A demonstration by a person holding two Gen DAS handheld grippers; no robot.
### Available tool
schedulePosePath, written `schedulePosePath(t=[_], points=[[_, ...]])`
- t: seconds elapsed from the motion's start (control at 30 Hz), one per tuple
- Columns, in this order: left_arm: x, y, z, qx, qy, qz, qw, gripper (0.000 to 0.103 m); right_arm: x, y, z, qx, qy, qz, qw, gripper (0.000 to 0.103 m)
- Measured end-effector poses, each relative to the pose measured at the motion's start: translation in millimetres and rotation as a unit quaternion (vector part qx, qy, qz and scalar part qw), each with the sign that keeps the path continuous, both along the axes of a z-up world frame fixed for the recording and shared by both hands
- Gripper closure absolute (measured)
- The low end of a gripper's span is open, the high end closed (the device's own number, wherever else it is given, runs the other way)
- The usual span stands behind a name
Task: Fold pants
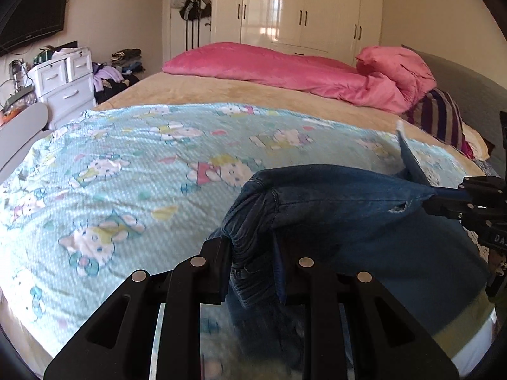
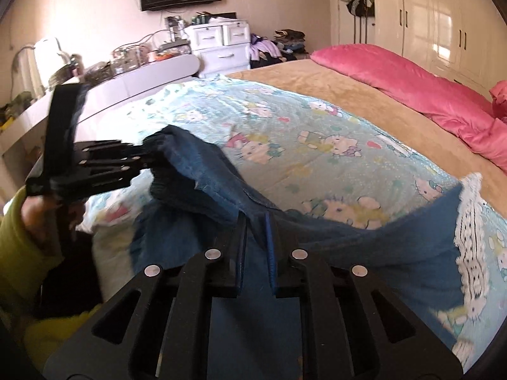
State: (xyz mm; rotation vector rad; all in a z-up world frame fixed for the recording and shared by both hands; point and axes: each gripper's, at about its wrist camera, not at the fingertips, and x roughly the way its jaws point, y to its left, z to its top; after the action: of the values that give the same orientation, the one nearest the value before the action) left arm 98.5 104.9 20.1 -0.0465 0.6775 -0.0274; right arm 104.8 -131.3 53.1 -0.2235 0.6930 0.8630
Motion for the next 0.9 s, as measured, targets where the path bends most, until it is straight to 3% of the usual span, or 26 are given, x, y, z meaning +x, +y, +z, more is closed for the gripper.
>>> schedulePosePath(t=[0.23, 0.37, 0.43, 0.5, 0.63, 0.7, 0.73, 0.8, 0.87, 0.9], points=[[-32, -7, -1, 0.021, 0.019, -0.017, 0.9995, 0.082, -45, -10, -9, 0.004, 0.028, 0.025, 0.999, 0.100], [-44, -7, -8, 0.035, 0.037, -0.017, 0.9985, 0.082, -63, -4, -14, -0.018, 0.014, 0.040, 0.999, 0.100], [-48, -4, -12, 0.030, 0.045, -0.013, 0.9985, 0.082, -72, 1, -13, -0.045, -0.016, 0.053, 0.997, 0.094], [-49, 1, -14, 0.021, 0.049, -0.007, 0.9986, 0.082, -74, 6, -14, -0.078, -0.051, 0.051, 0.994, 0.071], [-51, 5, -12, 0.010, 0.049, -0.009, 0.9987, 0.080, -75, 19, -24, -0.137, -0.101, 0.064, 0.983, 0.065], [-51, 2, -15, 0.014, 0.056, -0.018, 0.9982, 0.067, -70, 24, -32, -0.157, -0.104, 0.073, 0.979, 0.059], [-51, -1, -17, 0.020, 0.060, -0.026, 0.9977, 0.055, -67, 26, -36, -0.171, -0.109, 0.070, 0.977, 0.058], [-50, -6, -18, 0.027, 0.063, -0.033, 0.9970, 0.052, -60, 30, -47, -0.204, -0.111, 0.067, 0.970, 0.057], [-43, -10, -18, 0.037, 0.066, -0.033, 0.9966, 0.035, -54, 32, -53, -0.221, -0.116, 0.062, 0.966, 0.057], [-38, -10, -18, 0.047, 0.068, -0.022, 0.9963, 0.032, -50, 33, -55, -0.224, -0.117, 0.059, 0.966, 0.057]])
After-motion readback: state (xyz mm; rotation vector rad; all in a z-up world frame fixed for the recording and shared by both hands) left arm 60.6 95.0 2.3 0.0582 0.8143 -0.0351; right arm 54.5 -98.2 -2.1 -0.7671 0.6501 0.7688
